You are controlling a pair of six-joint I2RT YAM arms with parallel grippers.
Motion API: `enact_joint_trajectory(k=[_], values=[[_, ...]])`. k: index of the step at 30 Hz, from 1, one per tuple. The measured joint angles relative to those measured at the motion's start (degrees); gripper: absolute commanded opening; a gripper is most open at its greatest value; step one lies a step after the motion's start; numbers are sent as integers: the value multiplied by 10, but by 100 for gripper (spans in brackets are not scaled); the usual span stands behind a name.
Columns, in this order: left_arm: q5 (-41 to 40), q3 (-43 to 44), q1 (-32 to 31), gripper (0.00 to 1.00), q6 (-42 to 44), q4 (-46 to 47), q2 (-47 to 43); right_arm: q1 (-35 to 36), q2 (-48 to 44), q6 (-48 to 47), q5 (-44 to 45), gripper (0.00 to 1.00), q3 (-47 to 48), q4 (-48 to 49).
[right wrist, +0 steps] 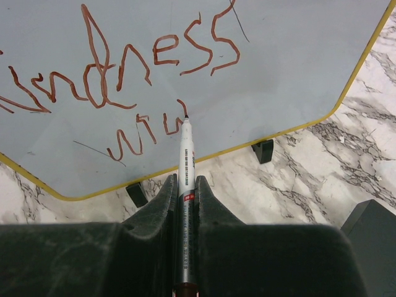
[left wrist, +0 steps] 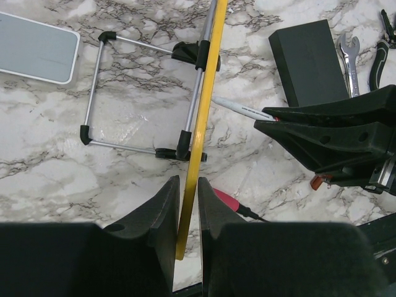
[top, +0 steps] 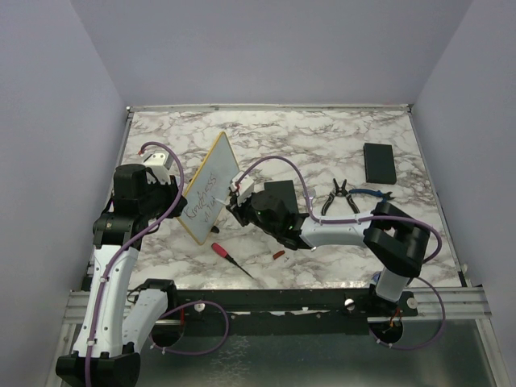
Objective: Write a sentence on the whiteboard
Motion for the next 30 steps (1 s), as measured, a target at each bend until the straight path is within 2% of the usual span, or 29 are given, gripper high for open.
enact_joint_trajectory(k=[30], values=[[2,0,-3,17,2,-1,0,0,16,5,23,1,-7,-2]])
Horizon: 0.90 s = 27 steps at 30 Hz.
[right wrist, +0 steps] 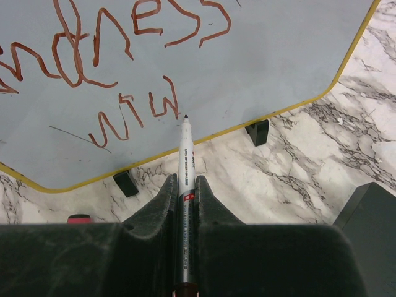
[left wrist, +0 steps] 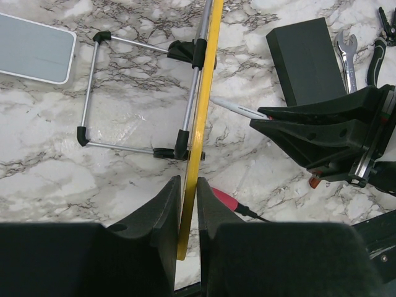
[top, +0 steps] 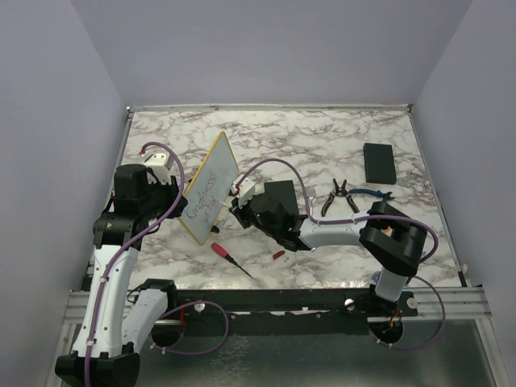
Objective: Write a sentence on the whiteboard
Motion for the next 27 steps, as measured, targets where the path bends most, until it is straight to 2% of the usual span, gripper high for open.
enact_joint_trajectory(k=[9,27], values=[[2,0,0,15,0,0,0,0,-24,-1,1,0,-10,4],[9,0,0,13,1,0,-1,-4,-11,-6,0,1,10,5]])
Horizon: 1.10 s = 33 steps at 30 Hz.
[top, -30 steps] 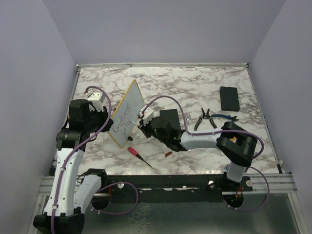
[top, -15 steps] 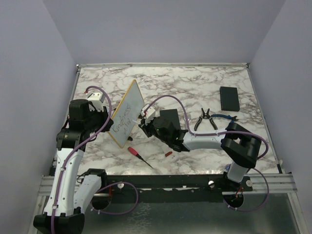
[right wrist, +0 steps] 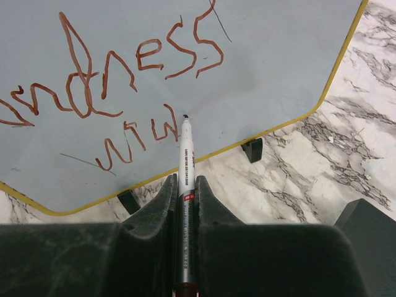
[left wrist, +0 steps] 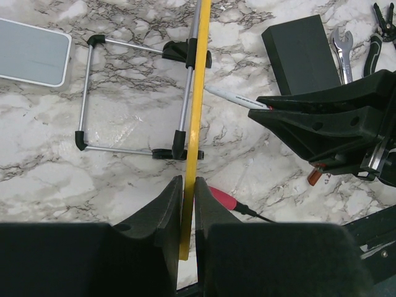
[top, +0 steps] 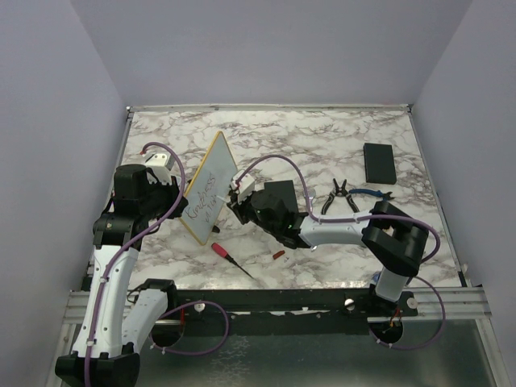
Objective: Write a sentence on the whiteboard
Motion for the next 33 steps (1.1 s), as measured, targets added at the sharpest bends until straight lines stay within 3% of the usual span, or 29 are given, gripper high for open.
enact_joint_trajectory(k=[33], values=[[1,0,0,10,1,0,0,-16,-7,-9,-26,0,-10,20]])
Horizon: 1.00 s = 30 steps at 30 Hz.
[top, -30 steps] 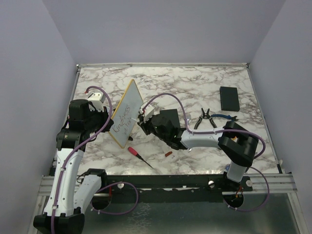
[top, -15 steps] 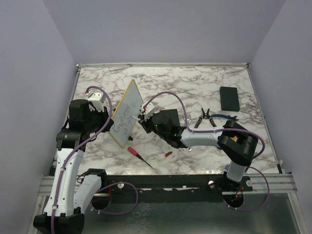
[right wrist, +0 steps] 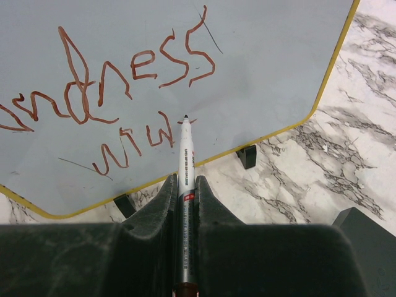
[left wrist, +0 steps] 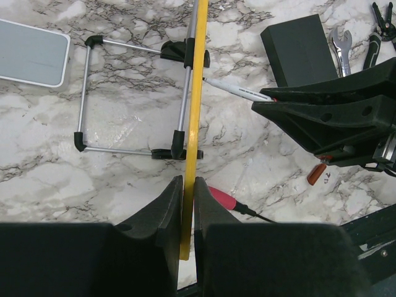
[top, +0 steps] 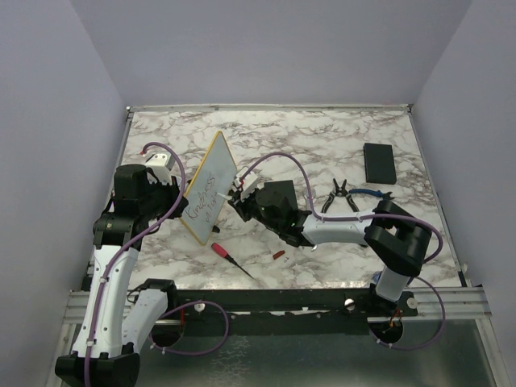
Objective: Write a sentence on the whiteboard
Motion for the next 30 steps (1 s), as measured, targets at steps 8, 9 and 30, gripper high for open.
enact_joint_trajectory(k=[8,9,30], values=[[0,0,0,10,0,0,0,0,0,-2,-2,1,0,2],[0,0,0,10,0,0,0,0,0,-3,-2,1,1,2],[0,0,0,10,0,0,0,-1,15,-1,-7,1,4,2]])
